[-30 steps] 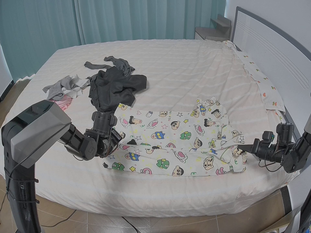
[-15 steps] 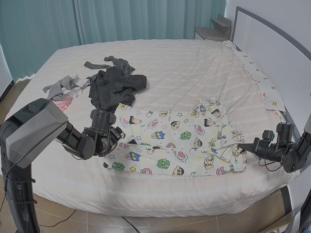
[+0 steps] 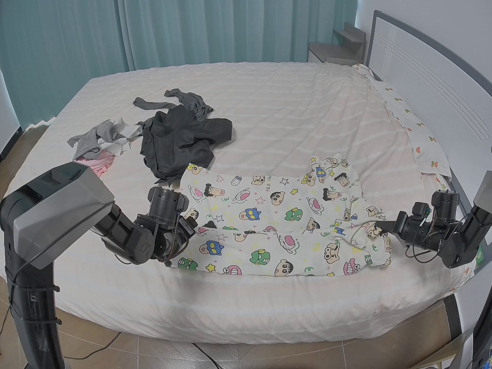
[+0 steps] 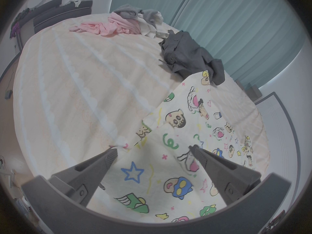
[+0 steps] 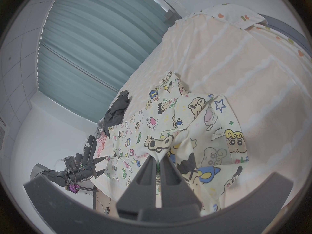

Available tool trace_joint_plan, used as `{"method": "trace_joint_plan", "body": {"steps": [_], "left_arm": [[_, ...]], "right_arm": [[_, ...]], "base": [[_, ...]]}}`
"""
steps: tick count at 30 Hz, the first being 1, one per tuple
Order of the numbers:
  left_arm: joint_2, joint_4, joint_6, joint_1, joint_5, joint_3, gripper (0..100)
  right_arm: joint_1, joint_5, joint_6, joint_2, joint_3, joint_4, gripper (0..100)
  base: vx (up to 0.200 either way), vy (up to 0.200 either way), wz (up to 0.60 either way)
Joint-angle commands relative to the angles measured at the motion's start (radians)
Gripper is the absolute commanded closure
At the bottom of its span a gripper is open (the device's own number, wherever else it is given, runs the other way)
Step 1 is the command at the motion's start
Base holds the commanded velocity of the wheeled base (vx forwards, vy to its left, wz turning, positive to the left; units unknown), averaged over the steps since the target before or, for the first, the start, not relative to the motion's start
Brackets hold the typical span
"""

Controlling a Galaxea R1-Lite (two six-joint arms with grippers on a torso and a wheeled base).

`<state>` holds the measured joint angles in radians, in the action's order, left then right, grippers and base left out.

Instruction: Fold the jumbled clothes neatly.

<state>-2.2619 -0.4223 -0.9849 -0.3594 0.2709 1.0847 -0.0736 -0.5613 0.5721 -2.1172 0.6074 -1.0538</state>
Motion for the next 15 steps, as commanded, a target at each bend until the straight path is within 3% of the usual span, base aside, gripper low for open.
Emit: {"method": "trace_joint_plan", "body": {"steps": [1,10,11,15], "left_arm": [[-0.048,-0.001,0.0,-0.001,0.001,0.004,0],[-0.093,-0.003,0.0,0.003,0.001,0.012,0],[-0.094,-0.003,0.0,0.003,0.001,0.014,0],[-0.097,-0.004,0.0,0.008,0.001,0.012,0]], "right_arm": [[0.0,0.0,0.0,-0.063,0.029,0.0,100],[0.0,0.001,0.002,-0.129,0.08,0.005,100],[0.0,0.001,0.003,-0.133,0.084,0.005,0],[-0.002,0.023,0.005,-0.13,0.086,0.0,0]], "base": [[0.0,0.0,0.0],[0.0,0.0,0.0],[0.0,0.0,0.0],[0.0,0.0,0.0]]}}
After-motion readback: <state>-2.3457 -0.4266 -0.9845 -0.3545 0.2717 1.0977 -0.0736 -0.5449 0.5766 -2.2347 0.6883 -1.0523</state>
